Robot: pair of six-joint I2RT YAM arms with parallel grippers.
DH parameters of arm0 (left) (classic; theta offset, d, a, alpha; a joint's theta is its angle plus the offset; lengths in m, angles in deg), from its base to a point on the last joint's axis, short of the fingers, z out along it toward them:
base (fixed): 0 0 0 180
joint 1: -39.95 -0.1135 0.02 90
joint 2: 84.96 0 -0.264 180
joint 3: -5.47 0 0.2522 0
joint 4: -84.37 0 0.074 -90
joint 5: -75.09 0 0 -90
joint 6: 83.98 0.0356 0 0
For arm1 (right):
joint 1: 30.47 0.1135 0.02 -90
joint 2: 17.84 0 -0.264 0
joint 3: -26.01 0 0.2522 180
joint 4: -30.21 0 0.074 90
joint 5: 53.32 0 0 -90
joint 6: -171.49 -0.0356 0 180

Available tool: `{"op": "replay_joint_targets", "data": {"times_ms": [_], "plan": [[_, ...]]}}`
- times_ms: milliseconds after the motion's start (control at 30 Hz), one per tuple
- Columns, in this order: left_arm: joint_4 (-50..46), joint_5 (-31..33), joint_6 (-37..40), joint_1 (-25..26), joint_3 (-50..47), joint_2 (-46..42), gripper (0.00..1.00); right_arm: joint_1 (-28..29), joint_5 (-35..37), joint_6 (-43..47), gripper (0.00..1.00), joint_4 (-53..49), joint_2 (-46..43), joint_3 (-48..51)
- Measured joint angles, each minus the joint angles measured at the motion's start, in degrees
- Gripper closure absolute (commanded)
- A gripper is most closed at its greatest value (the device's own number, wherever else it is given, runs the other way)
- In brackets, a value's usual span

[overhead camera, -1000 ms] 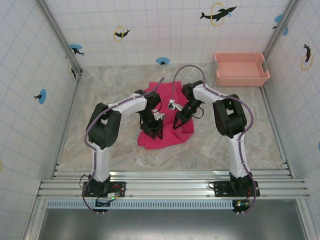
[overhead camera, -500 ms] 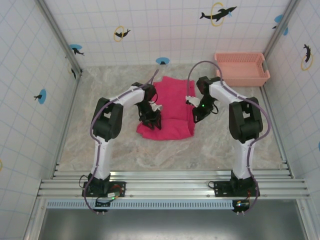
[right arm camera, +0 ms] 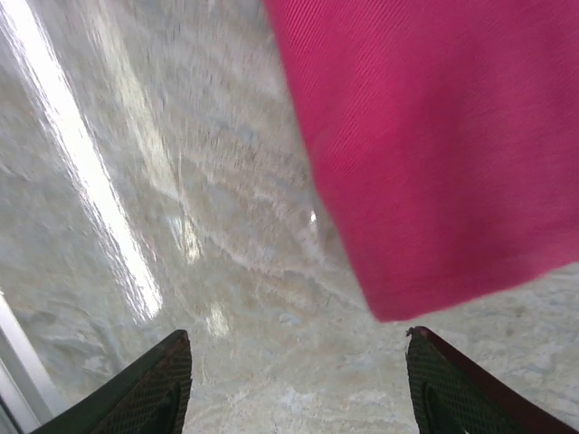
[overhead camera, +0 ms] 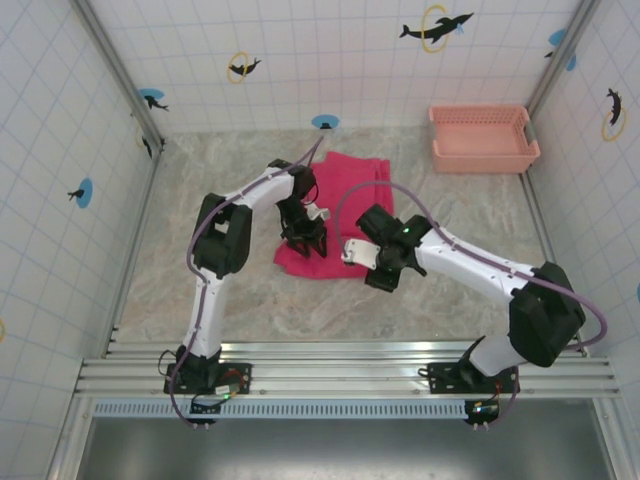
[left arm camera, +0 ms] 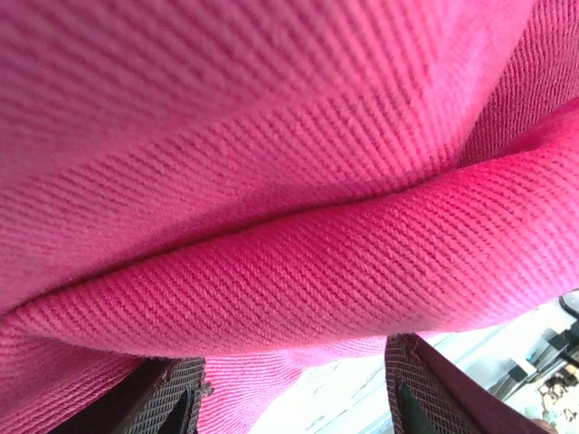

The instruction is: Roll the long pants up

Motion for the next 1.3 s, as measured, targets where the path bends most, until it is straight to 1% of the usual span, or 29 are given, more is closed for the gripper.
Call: {"op": "replay_joint_targets", "data": {"times_ms": [167, 400, 467, 567, 600, 633, 733, 800, 833, 933, 1000, 1167, 1300], "plan": [[-0.76, 0.57, 1.51, 0.00, 0.61, 0.17, 0.43, 5.64, 8.48, 0.66, 0.34, 6.88, 2.58, 4.94], [-2.69, 0.39, 4.72, 0.00, 2.05, 1.51, 0.42, 14.25, 23.45, 6.10, 0.33, 24.17, 7.26, 12.72], [-3.21, 0.42, 5.99, 0.00, 2.38, 1.77, 0.42, 15.10, 26.86, 7.63, 0.33, 29.46, 8.79, 13.07], [-3.63, 0.57, 7.56, 0.00, 2.45, 1.84, 0.42, 14.95, 33.68, 9.75, 0.34, 37.53, 13.40, 11.89], [-3.74, 0.59, 8.09, 0.00, 2.47, 1.84, 0.42, 14.88, 35.69, 10.38, 0.36, 39.76, 15.26, 10.95], [-3.87, 0.63, 8.59, 0.00, 2.47, 1.84, 0.42, 14.82, 37.31, 11.02, 0.40, 41.33, 16.90, 10.01], [-4.17, 1.25, 9.73, 0.00, 2.51, 1.84, 0.41, 14.03, 39.69, 11.89, 0.66, 41.55, 21.20, 6.29], [-4.39, 1.49, 10.23, -0.13, 2.58, 1.84, 0.40, 12.50, 37.53, 11.28, 0.78, 38.80, 22.69, 3.85], [-4.20, 1.46, 10.19, -0.17, 2.71, 1.81, 0.40, 11.96, 36.22, 11.52, 0.82, 37.59, 22.75, 3.23], [-4.24, 1.36, 10.25, -0.39, 2.84, 1.79, 0.38, 11.04, 32.20, 11.67, 0.88, 33.90, 22.29, 1.60], [-4.46, 1.40, 10.27, -0.37, 2.84, 1.62, 0.37, 10.25, 28.20, 11.41, 0.92, 30.77, 21.31, 0.52], [-6.36, 0.79, 10.32, -0.39, 3.06, 1.55, 0.25, 8.37, 15.80, 9.97, 0.94, 18.05, 20.28, -5.79], [-7.13, 1.09, 9.79, -0.85, 4.07, 0.94, 0.19, 6.36, 2.82, 7.74, 0.94, 3.76, 20.63, -14.49]]}}
